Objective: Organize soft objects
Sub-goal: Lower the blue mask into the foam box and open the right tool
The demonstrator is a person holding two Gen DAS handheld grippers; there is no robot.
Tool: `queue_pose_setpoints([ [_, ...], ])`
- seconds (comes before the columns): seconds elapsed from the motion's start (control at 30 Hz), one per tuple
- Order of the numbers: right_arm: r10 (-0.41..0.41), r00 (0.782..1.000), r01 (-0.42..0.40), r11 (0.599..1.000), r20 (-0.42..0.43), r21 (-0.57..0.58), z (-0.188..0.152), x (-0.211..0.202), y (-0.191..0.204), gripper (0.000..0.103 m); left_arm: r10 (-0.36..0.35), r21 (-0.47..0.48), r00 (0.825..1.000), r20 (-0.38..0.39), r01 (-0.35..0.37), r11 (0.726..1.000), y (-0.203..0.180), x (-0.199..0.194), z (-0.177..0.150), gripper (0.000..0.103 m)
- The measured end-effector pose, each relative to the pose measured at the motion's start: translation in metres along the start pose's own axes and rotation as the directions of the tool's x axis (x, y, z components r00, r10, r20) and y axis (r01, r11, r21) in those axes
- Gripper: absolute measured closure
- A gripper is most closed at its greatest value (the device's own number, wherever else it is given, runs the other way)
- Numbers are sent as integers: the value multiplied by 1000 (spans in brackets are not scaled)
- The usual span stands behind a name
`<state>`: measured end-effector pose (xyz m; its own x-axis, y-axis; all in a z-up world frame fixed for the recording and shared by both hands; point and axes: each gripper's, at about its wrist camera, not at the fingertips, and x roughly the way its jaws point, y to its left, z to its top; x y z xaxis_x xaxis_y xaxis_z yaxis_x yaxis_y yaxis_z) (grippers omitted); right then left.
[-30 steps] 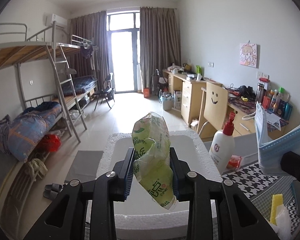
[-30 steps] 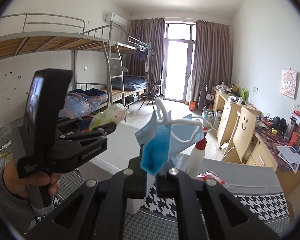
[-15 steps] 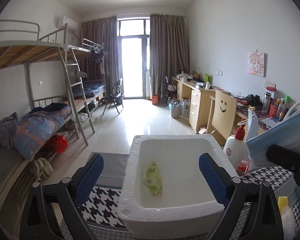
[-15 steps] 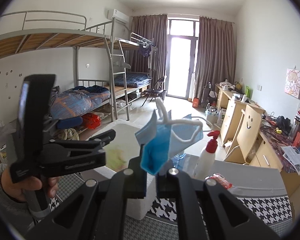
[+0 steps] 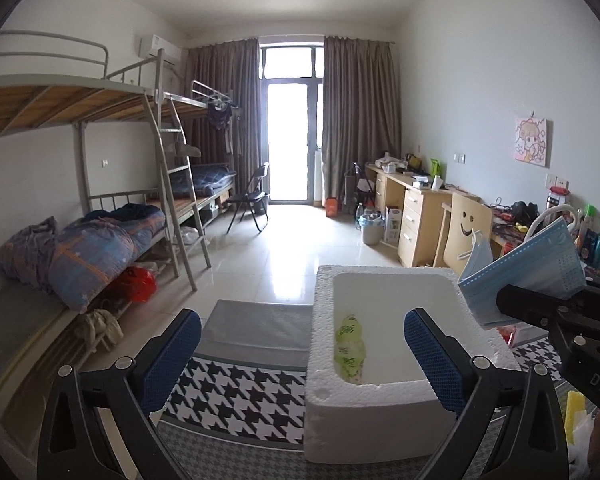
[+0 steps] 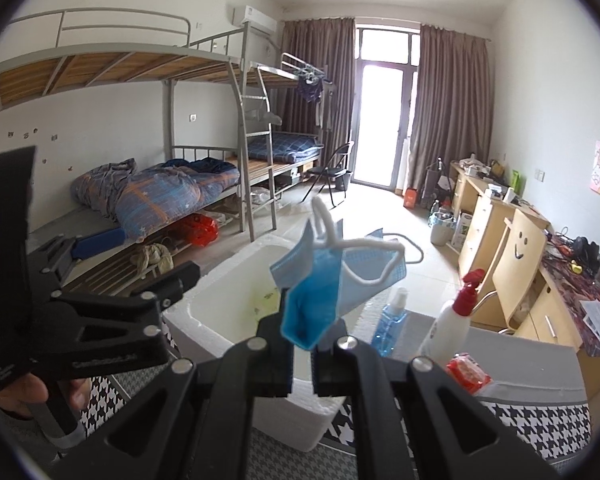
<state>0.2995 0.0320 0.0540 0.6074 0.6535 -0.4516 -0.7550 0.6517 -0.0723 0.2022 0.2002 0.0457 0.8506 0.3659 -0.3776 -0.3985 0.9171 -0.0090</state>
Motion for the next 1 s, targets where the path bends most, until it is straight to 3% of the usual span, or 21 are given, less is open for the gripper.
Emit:
queue_pose_setpoints([
  [0.23,22,999,-22,1000,-28,-7,1,16,5,94,32,-21,999,12,-32,999,10,-5,-6,1],
  [0.73,76,988,-72,997,-134,34,-1,55,-2,94,32,-21,999,13,-32,999,17,-12,-12,1],
  [0.77,91,985,-86,996,-144,38,-1,56,-2,89,33,-21,999,11,-33,999,16,-12,-12,1],
  [0.87,98,980,-93,995,-172,36,-3,56,-1,56,33,-20,999,10,-33,999,16,-10,-12,1],
  [0.9,95,982,-92,995,-163,25,-3,54,1,51,33,-21,999,10,-33,999,16,-10,-12,1],
  [1.0,76,985,-76,997,-154,4,-5,50,3,50,31,-21,999,10,-31,999,16,-11,-13,1],
])
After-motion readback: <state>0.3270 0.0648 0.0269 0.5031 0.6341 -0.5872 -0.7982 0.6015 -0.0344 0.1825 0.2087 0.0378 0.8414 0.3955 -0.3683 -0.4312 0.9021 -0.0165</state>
